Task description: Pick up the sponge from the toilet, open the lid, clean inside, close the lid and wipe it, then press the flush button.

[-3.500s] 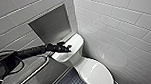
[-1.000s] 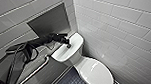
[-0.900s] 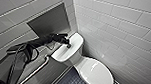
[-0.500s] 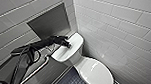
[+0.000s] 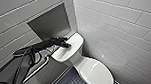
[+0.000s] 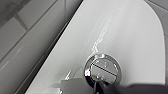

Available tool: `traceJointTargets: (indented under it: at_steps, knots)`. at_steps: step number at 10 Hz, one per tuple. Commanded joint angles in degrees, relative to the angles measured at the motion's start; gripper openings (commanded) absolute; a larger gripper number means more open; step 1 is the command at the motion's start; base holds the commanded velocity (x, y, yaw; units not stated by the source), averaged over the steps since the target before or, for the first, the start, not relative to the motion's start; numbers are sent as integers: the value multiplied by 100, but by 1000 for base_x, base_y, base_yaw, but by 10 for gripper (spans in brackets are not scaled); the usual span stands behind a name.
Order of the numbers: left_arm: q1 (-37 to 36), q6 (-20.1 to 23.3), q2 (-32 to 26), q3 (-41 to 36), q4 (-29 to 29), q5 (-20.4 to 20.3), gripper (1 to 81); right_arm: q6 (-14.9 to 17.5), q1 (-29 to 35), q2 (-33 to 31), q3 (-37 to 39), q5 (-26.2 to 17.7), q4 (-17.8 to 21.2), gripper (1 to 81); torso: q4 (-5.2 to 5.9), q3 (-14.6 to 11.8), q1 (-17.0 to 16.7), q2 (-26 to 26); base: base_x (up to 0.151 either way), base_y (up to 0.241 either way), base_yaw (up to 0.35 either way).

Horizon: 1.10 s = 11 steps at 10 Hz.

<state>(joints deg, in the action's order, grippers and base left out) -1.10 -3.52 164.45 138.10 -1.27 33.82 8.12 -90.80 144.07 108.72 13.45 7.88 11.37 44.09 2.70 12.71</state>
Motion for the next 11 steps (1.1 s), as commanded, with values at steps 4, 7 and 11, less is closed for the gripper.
traceJointTargets:
  at_steps: [4, 7, 11]
  knots:
    - [-993, -43, 106, 517, 206, -103, 10, 5, -198, -51, -194, -554, 21, 10, 0, 122, 2, 0, 0, 0, 0]
    - [-800, -43, 202, 517, 232, -103, 10, 14, -189, -16, -159, -554, 12, 10, 2, 124, 0, 0, 0, 0, 0]
    - [-1430, -34, -85, 239, -177, 247, 10, 5, -189, 11, -158, -545, -14, 10, 2, 124, 0, 0, 0, 0, 0]
